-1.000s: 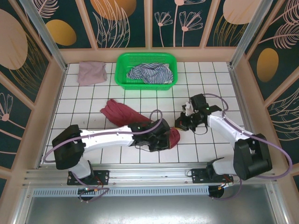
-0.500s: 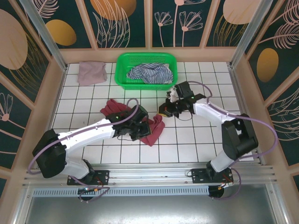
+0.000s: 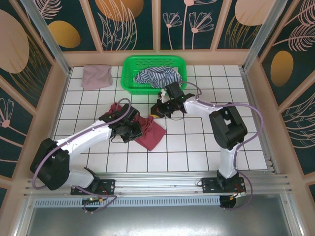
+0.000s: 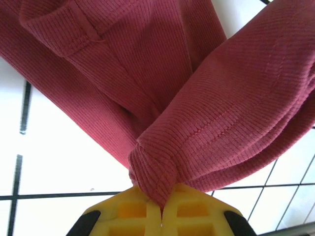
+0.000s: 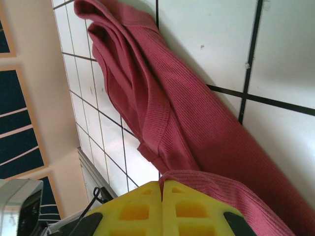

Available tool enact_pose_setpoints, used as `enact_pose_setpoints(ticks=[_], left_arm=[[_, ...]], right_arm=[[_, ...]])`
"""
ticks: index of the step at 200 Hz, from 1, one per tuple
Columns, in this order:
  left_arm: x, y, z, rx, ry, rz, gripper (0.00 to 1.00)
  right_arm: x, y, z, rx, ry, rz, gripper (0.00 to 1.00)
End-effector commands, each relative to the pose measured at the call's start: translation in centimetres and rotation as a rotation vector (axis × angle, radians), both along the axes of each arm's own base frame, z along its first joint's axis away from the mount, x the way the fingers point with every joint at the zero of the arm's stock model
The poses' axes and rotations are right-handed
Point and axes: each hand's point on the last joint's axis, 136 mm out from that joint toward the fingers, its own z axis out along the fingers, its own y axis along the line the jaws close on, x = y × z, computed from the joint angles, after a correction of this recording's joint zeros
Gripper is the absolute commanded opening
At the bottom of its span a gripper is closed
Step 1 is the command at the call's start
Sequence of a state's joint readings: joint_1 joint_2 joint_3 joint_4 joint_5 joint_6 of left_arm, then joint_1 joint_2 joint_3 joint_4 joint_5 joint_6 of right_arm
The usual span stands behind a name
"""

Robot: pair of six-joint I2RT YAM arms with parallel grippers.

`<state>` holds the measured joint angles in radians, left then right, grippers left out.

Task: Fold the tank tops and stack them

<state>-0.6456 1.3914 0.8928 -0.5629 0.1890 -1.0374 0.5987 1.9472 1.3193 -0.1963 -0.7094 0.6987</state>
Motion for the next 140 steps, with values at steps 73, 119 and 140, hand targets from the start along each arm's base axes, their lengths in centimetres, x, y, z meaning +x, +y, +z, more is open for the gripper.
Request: enact_pose_setpoints(ticks=[73, 119, 140], left_arm=[[0.5, 3.9, 0.6, 0.115, -0.016, 0.003, 0.00], [1.1, 5.5, 0.6, 0.156, -0.026, 0.018, 0.01], [1.7, 5.3, 1.5, 0.164, -0.047, 0.001, 0.00]], right_arm=[[1.6, 3.8, 1.2, 0.082, -0.018, 0.004, 0.00], [1.4, 4.8, 1.0, 0.100, -0.013, 0.011, 0.00], [1.6, 4.8, 2.3, 0.118, -0.041, 0.009, 0.00]])
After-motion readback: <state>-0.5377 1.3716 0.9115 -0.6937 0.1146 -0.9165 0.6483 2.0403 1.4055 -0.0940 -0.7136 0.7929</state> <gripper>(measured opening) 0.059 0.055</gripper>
